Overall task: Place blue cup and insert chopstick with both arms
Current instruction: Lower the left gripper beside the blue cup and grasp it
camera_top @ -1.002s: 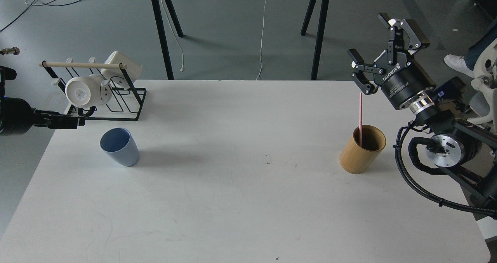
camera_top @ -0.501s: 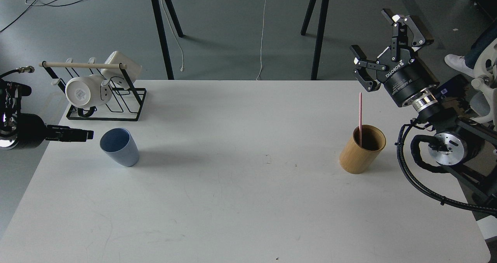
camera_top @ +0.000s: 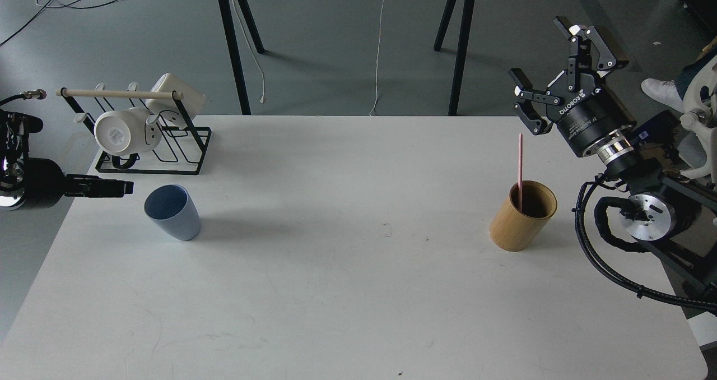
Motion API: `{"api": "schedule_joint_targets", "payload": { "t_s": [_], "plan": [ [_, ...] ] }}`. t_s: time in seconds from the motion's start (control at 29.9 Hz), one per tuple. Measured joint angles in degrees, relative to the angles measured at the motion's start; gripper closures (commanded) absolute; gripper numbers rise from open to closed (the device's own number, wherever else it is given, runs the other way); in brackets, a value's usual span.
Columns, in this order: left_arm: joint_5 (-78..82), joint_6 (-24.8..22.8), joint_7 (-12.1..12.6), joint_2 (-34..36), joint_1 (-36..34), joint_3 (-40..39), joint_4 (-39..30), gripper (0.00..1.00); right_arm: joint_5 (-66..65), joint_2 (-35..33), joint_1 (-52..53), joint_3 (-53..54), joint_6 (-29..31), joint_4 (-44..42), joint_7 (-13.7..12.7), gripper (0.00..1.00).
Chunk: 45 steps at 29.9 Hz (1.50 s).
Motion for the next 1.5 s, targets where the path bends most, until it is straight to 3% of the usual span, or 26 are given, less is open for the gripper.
{"api": "schedule_joint_targets", "payload": {
  "t_s": [1.17,1.4,1.5],
  "plan": [
    [-0.3,0.0,0.0,-6.9,0.7,0.2,2.6,0.02,0.0,-1.6,-0.5,0.9,-0.2,0.6,0.0,0.03],
    [-0.4,0.0,0.0,-8.9,0.7,0.2,5.3,0.05,0.0,-1.9,-0.7,1.0,-0.2,0.7,0.0,0.03],
    [-0.6,0.0,0.0,-10.3,0.7,0.1,6.9,0.11,0.0,-1.9,-0.7,1.0,-0.2,0.7,0.0,0.03]
  ]
}}
